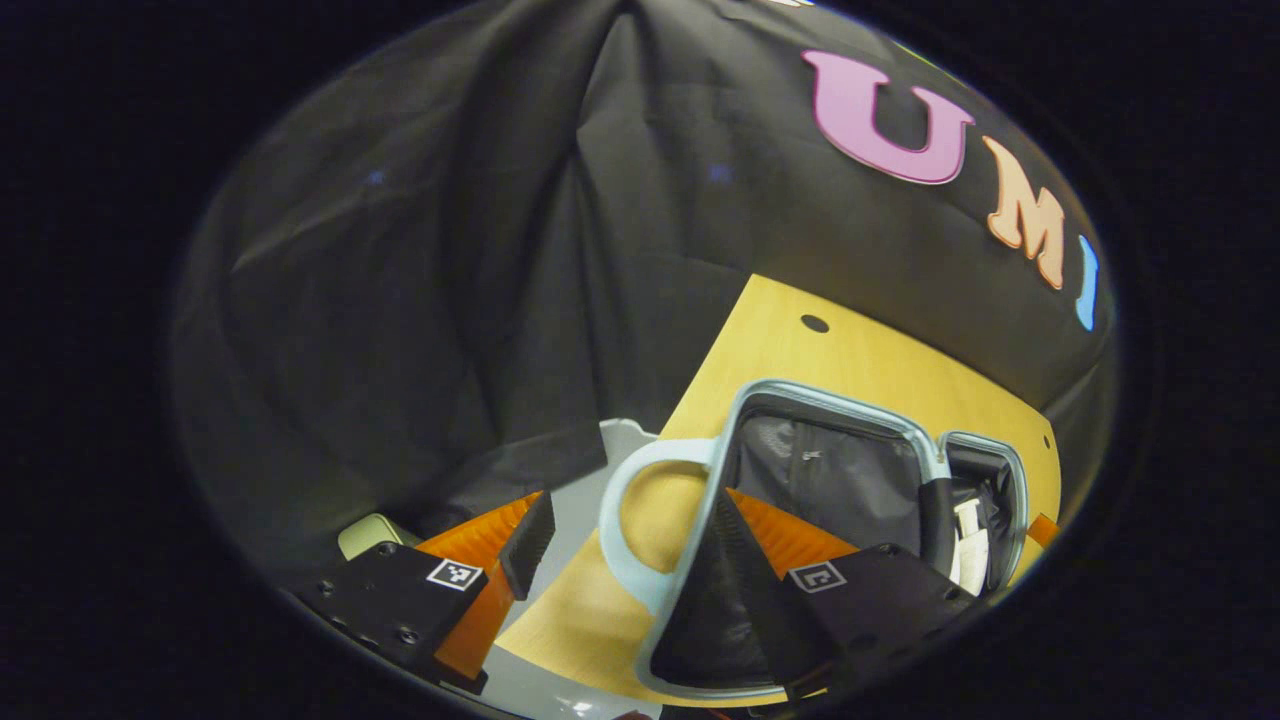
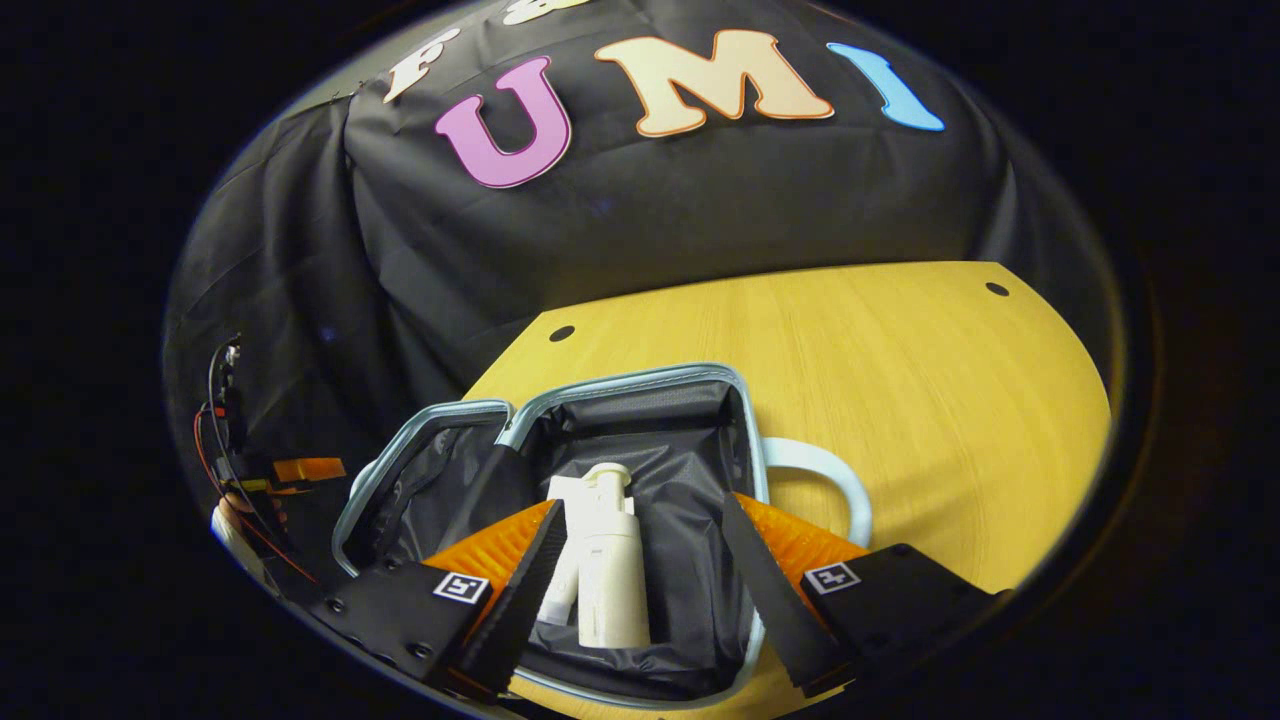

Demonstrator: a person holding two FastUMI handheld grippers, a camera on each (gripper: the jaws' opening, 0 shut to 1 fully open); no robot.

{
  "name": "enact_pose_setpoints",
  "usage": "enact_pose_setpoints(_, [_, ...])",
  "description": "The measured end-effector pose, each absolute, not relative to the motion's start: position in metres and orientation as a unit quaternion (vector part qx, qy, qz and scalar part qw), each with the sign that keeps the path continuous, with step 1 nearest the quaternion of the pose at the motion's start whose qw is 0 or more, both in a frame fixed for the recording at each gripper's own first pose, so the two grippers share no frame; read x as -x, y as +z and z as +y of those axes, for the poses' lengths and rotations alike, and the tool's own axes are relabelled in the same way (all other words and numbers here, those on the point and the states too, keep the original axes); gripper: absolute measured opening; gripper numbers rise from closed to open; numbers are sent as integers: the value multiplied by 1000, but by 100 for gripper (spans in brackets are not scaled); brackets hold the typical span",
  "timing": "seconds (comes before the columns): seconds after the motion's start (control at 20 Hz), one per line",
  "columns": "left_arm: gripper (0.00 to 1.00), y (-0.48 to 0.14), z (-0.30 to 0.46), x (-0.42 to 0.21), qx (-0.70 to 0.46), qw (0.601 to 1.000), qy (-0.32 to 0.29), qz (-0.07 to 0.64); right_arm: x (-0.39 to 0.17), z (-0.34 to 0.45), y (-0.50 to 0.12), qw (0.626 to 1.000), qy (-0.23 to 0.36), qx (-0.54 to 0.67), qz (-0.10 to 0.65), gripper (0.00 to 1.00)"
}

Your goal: First open the suitcase, pack the skin care products into it, and then close the suitcase.

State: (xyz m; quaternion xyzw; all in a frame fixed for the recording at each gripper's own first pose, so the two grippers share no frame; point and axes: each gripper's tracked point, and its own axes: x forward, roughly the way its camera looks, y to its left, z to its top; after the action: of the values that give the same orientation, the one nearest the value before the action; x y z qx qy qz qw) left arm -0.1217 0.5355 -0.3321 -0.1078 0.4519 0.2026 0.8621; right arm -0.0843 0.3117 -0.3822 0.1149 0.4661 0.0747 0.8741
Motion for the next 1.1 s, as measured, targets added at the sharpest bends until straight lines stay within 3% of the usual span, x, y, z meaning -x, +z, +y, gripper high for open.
enact_pose_setpoints(0.4, [90, -390, 565, 132, 146, 823, 212, 507, 85, 295, -375, 881, 42, -101, 461, 98])
enact_pose_setpoints(0.5, [81, -400, 561, 132, 161, 819, 199, 513, 86, 295, -373, 882, 42, -94, 459, 98])
enact_pose_setpoints(0.55, [68, -401, 556, 129, 168, 819, 193, 513, 86, 295, -373, 883, 45, -90, 459, 98])
enact_pose_setpoints(0.6, [61, -400, 549, 126, 174, 822, 180, 512, 86, 295, -372, 883, 48, -88, 459, 98])
enact_pose_setpoints(0.75, [10, -394, 544, 122, 141, 826, 167, 519, 85, 296, -369, 884, 54, -87, 456, 98])
enact_pose_setpoints(0.95, [0, -357, 534, 115, 125, 841, 161, 501, 83, 292, -359, 890, 68, -87, 442, 98])
enact_pose_setpoints(1.1, [0, -312, 527, 106, 101, 864, 157, 468, 86, 288, -351, 893, 88, -81, 434, 98])
